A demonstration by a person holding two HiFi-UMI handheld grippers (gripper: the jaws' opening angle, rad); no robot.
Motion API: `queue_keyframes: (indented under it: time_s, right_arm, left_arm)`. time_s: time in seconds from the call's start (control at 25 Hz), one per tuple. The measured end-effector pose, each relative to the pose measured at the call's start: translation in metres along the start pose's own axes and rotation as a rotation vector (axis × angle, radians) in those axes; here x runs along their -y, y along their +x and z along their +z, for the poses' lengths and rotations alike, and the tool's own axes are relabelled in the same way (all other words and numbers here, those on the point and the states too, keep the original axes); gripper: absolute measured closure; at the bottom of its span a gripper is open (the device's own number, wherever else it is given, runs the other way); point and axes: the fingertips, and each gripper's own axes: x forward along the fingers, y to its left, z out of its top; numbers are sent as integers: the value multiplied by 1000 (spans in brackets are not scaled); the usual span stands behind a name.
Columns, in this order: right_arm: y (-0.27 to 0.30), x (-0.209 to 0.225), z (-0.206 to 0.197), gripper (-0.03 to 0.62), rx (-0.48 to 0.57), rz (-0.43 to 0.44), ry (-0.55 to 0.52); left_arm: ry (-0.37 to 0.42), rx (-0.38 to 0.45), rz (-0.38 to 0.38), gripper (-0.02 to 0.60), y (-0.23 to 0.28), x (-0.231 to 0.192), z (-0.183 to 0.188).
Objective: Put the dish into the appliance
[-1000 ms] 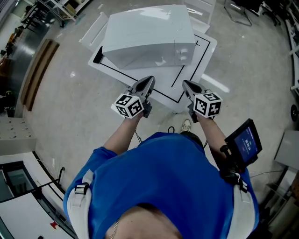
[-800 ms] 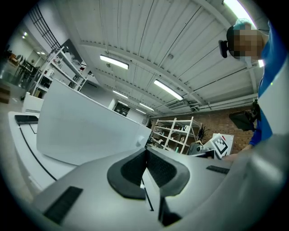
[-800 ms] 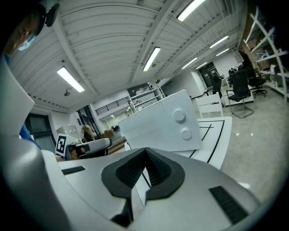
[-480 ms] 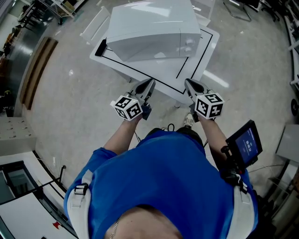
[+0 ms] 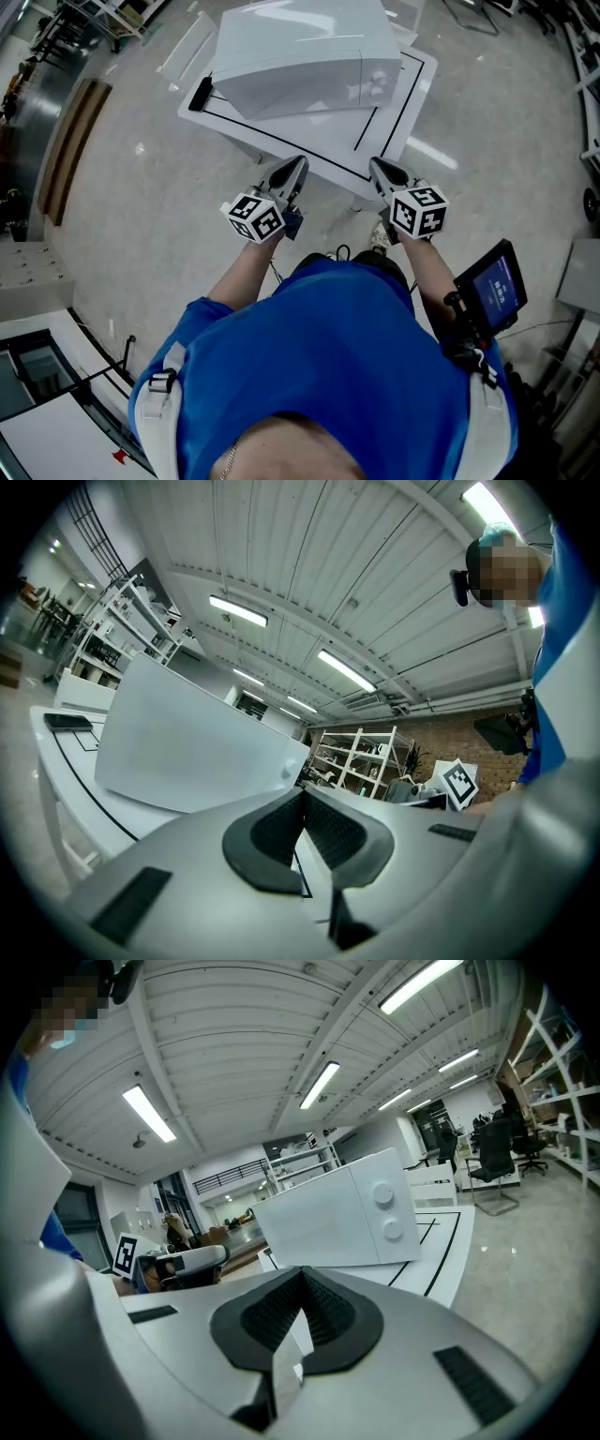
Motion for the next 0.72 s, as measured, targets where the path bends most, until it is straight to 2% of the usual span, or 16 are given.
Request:
queue_keyframes:
  time_s: [0.72]
  right_arm:
    - [-4, 11, -1, 592, -5, -41, -16]
  left_arm:
    - [-49, 9, -26, 574, 5, 2, 5]
